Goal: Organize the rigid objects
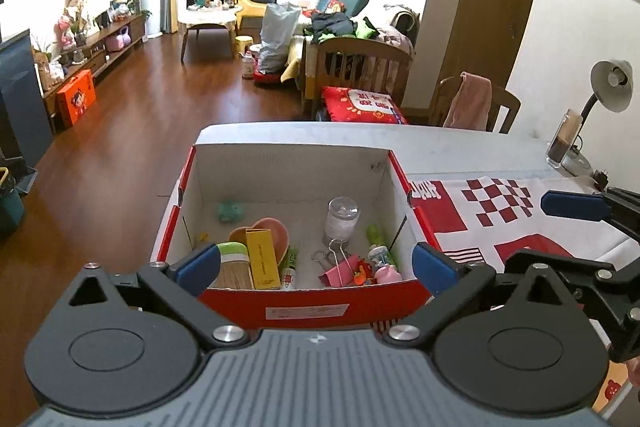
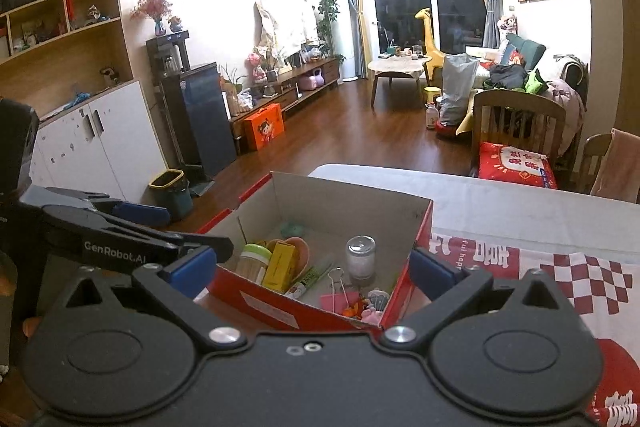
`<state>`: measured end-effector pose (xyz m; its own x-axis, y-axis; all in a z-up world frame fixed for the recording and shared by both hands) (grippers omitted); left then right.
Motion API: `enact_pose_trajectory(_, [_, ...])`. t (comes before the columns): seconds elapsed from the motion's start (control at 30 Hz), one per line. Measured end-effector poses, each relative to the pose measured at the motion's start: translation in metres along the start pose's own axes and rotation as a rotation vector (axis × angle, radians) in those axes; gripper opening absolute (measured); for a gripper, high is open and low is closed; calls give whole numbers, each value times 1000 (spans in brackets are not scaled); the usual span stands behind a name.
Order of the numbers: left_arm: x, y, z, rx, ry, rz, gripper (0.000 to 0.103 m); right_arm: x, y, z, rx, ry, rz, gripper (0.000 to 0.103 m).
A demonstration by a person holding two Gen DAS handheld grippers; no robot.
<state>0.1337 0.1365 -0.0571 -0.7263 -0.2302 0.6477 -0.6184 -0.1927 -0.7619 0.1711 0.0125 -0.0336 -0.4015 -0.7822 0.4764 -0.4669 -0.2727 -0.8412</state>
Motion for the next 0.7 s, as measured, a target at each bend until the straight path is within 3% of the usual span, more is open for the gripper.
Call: enact_pose_trajectory(0.7, [20, 7, 12, -8, -62, 35, 103, 20, 4, 5, -15, 16, 22, 103])
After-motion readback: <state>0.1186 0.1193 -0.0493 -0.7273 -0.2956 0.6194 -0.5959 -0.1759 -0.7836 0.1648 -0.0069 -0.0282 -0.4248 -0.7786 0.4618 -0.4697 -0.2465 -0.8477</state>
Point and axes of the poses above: each gripper's, at about its wrist camera, not at the fingertips, and x roughly against the way its jaws point, z to its right, y to its underside, the point moved 7 cm from there along -x, roughly the way its jaws point, and after that the axes turned 10 degrees about -y, right-handed, at the moved point
